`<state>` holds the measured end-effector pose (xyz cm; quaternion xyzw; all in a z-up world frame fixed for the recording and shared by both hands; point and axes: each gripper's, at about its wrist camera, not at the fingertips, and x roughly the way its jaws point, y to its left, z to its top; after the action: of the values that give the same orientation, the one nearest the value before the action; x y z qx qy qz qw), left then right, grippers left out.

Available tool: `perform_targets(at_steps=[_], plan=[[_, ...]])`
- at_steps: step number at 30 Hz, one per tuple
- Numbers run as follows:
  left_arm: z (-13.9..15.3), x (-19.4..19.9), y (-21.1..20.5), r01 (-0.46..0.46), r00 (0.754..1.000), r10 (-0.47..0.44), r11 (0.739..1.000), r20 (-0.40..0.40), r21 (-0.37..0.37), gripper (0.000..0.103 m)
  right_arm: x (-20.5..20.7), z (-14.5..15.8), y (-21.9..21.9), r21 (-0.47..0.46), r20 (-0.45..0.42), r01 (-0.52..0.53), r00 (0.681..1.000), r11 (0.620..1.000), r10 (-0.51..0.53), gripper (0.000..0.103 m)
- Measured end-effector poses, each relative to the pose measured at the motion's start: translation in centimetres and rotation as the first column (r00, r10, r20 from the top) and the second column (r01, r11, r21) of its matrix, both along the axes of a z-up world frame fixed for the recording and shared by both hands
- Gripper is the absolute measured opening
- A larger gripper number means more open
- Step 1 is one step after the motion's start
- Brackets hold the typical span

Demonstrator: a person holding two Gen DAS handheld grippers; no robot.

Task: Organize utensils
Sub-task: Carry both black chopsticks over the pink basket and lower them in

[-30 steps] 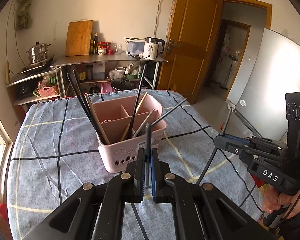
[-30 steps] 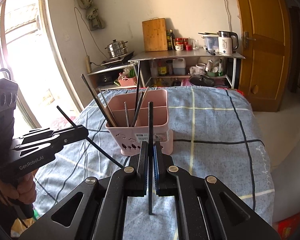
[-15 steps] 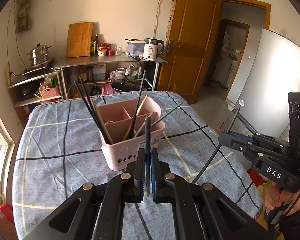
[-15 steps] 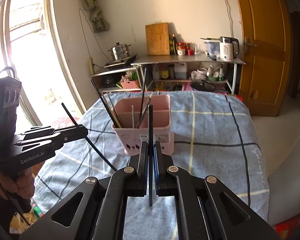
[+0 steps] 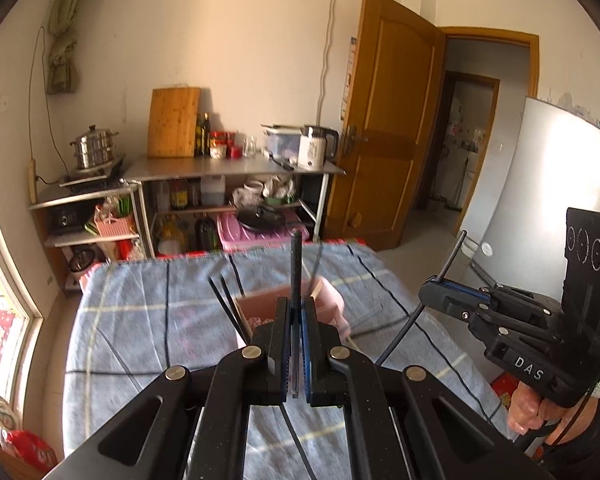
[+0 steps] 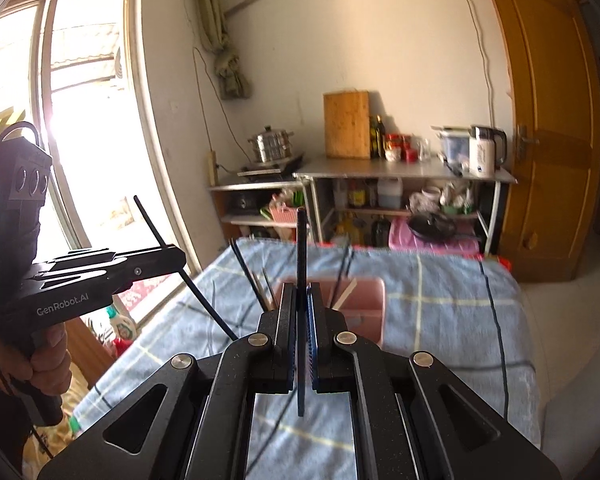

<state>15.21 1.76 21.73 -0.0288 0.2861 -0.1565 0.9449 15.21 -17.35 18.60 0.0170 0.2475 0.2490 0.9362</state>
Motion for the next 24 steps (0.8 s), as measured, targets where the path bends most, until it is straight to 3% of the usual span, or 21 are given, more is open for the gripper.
perform_targets(at_steps=[5, 11, 16, 24], plan=[[1.3, 2.1, 0.8, -0.014, 1.0, 0.015, 1.0, 0.021, -0.009, 0.004, 1.8, 1.2, 1.0, 0.024, 0.033, 0.0, 0.999, 1.0, 0.0, 0.005], [0.9, 4.5, 0.4, -0.018, 1.0, 0.018, 1.0, 0.022, 0.015, 0.004, 3.8, 2.0, 1.9, 0.049, 0.064, 0.006, 0.998, 0.999, -0.009, 0.005], [-0.7, 5.7, 0.0, -0.016, 1.0, 0.016, 1.0, 0.008, 0.022, 0.004, 5.0, 1.3, 2.6, 0.034, 0.069, 0.014, 0.997, 0.999, -0.016, 0.005], [-4.7, 7.1, -0.2, -0.008, 0.998, 0.01, 1.0, -0.068, 0.029, 0.004, 6.3, -1.9, 3.5, -0.011, 0.006, 0.017, 1.0, 1.0, -0.017, 0.005]])
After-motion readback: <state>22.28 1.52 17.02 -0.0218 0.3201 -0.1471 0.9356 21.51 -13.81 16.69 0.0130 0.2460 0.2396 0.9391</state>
